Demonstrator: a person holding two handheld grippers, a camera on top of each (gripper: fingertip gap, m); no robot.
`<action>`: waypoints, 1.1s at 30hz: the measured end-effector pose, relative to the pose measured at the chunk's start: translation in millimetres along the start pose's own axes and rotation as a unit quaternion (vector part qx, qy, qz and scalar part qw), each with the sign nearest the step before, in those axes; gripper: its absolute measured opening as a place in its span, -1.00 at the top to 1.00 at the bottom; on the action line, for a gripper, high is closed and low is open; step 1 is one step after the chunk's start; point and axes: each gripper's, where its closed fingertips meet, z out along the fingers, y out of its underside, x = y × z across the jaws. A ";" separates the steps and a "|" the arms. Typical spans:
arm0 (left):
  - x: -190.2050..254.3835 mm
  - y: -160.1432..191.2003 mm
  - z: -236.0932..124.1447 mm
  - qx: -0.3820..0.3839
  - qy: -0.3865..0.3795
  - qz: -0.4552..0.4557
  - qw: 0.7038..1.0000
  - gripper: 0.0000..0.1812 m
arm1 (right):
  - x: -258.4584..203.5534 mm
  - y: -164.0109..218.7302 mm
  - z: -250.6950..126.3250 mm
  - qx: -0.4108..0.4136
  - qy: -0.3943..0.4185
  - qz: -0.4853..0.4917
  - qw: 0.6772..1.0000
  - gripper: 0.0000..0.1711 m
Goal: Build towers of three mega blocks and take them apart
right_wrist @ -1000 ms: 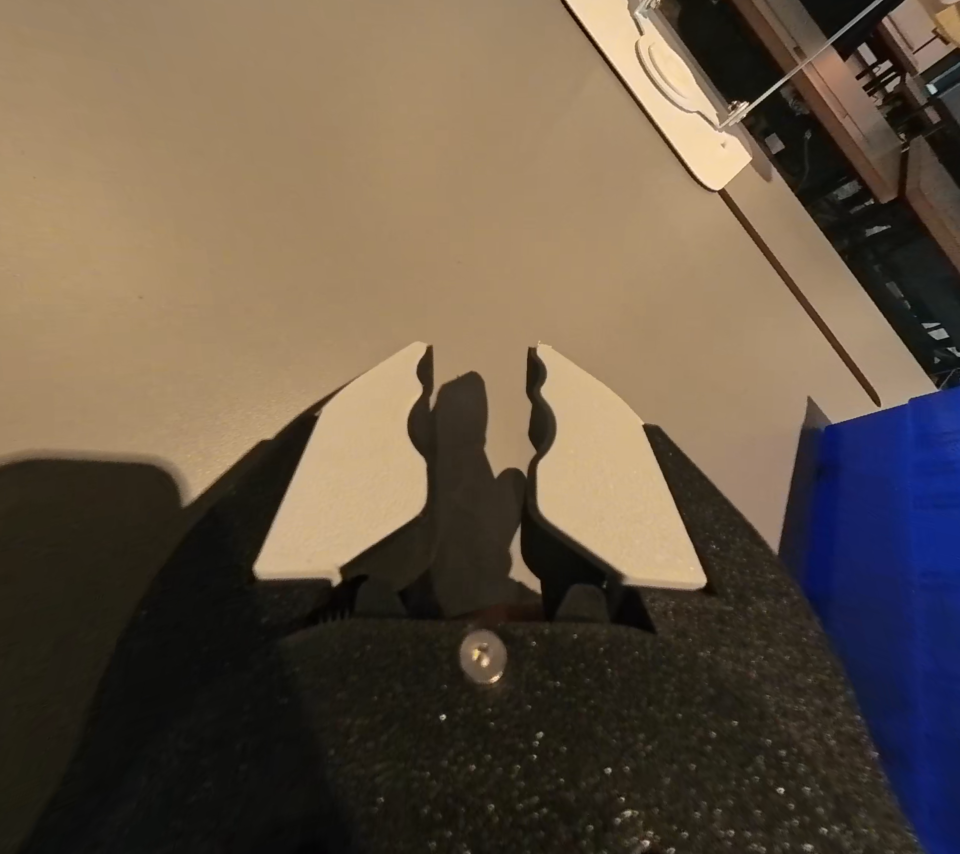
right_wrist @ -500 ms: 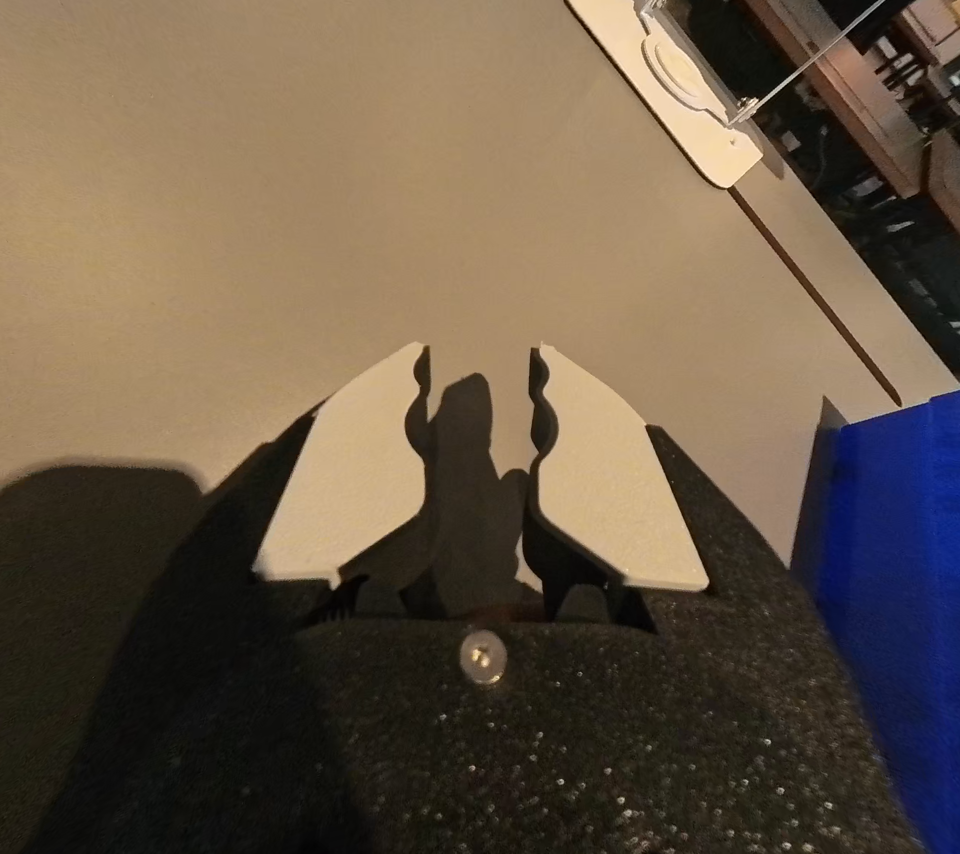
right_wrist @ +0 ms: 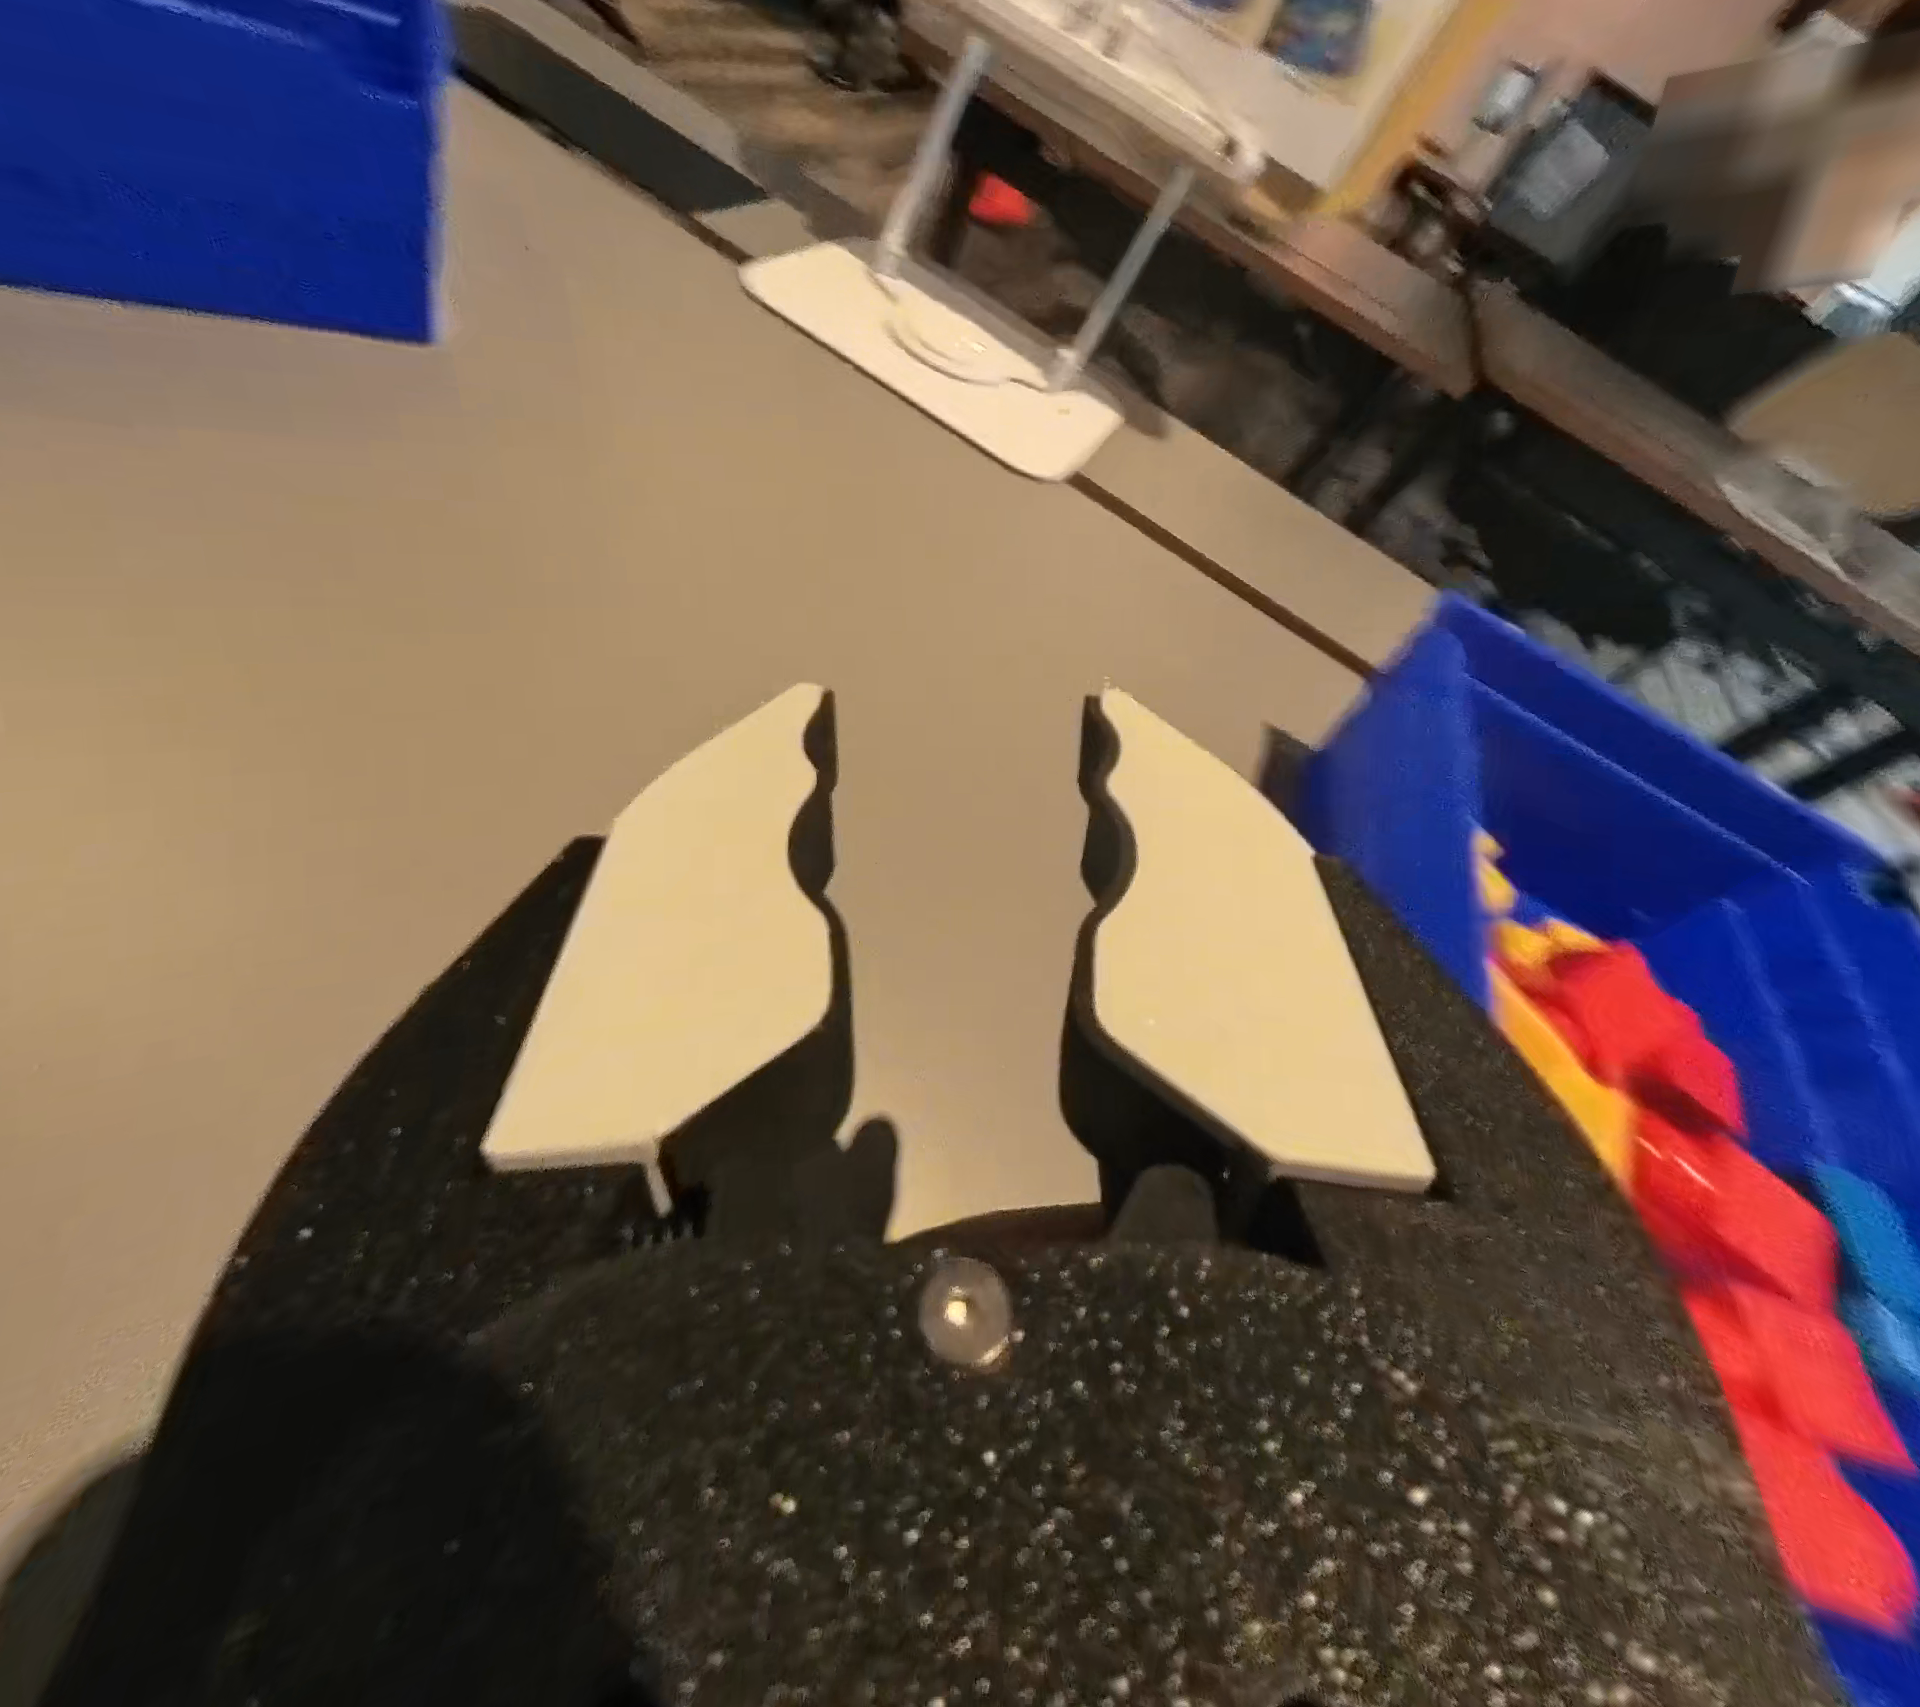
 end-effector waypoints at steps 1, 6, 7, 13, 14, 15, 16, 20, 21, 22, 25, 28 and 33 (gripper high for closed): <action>8.8 -3.1 0.5 0.010 0.026 -0.001 1.000 0.91 | 14.2 1.7 -8.4 -0.017 0.019 0.006 1.000 0.43; 47.6 -15.7 -4.4 0.044 0.144 -0.001 0.989 0.92 | 73.9 34.5 -46.7 -0.106 0.093 0.034 0.989 0.31; 55.0 -17.9 -6.4 0.051 0.167 -0.002 0.985 0.93 | 80.6 43.3 -51.1 -0.119 0.094 0.048 0.987 0.28; 86.8 -28.8 -20.7 0.078 0.279 -0.018 0.957 0.94 | 109.1 83.8 -60.4 -0.160 0.110 0.104 0.976 0.32; 90.4 -30.2 -22.9 0.081 0.293 -0.022 0.953 0.94 | 109.6 90.9 -58.7 -0.169 0.107 0.108 0.974 0.36; 92.9 -31.0 -24.4 0.083 0.302 -0.024 0.949 0.95 | 108.2 97.2 -56.1 -0.177 0.101 0.107 0.973 0.41; 94.7 -31.4 -25.4 0.083 0.309 -0.026 0.947 0.95 | 105.7 102.3 -53.0 -0.185 0.094 0.101 0.973 0.49; 101.8 -33.1 -28.9 0.085 0.334 -0.029 0.938 0.95 | 105.8 109.2 -43.4 -0.193 0.109 0.046 0.974 0.93; 104.4 -33.8 -30.5 0.086 0.343 -0.031 0.935 0.93 | 103.5 107.5 -41.2 -0.188 0.103 0.039 0.976 0.93; 106.8 -34.6 -32.0 0.088 0.352 -0.032 0.931 0.93 | 100.2 105.4 -38.9 -0.180 0.094 0.039 0.978 0.93; 111.0 -36.0 -34.6 0.090 0.366 -0.034 0.925 0.93 | 86.9 96.4 -29.8 -0.147 0.065 0.044 0.986 0.91; 114.6 -37.0 -37.0 0.092 0.378 -0.034 0.921 0.92 | 68.7 85.3 -19.7 -0.129 0.042 0.023 0.990 0.90; 119.9 -38.9 -41.3 0.097 0.396 -0.035 0.913 0.94 | 23.4 61.1 -2.4 -0.097 -0.014 -0.019 0.995 0.88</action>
